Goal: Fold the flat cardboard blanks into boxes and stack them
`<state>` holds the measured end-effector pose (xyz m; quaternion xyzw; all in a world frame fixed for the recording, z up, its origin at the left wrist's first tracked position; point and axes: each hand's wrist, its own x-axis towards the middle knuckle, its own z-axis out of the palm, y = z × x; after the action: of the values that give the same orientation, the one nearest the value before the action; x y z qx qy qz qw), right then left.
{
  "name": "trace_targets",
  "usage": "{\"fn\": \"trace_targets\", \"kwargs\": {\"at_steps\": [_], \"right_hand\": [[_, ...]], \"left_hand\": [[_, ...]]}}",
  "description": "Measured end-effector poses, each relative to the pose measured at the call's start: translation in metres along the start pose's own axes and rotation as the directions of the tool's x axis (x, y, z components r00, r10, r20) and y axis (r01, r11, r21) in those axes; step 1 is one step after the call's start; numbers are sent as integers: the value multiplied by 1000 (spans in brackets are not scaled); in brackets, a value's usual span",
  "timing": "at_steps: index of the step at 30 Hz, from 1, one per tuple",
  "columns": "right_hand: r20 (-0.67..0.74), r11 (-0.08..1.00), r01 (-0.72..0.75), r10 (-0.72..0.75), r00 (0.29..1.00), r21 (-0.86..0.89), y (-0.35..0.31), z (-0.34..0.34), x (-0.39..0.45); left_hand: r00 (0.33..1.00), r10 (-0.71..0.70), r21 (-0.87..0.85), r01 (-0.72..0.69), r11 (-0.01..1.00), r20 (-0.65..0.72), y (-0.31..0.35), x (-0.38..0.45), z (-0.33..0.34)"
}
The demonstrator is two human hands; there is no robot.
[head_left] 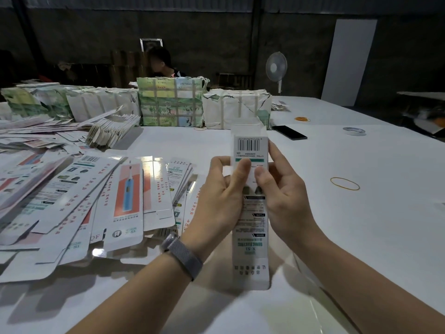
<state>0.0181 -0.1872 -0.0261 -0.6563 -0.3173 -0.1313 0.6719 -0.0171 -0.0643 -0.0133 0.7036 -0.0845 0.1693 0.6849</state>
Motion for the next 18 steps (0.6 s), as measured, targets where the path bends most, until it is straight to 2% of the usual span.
{"fn": "trace_targets", "kwargs": {"at_steps": [2,4,7,11,15,18], "right_hand": [[25,1000,-2,1,1000,25,-3,-1,0],[53,999,4,-6,999,43,-6,0,-1],[96,998,-8,2,995,61,-10,3,-5],[65,998,-23,18,998,64,-10,4,-7],[47,1000,-6,6,999,-13,-7,1,-6],[38,1000,-22,21,999,10,-7,-2,-5]], "left_hand": [[995,102,108,-103,989,18,0,-2,-1],[980,199,118,-197,973,-6,2,-3,-4],[958,274,117,-263,958,-88,6,0,-8],[970,233,133,-222,966,-71,5,2,-10],[982,188,41,-187,982,-25,1,-1,-5],[978,205,-2,-205,979,-33,1,-1,-3]]}}
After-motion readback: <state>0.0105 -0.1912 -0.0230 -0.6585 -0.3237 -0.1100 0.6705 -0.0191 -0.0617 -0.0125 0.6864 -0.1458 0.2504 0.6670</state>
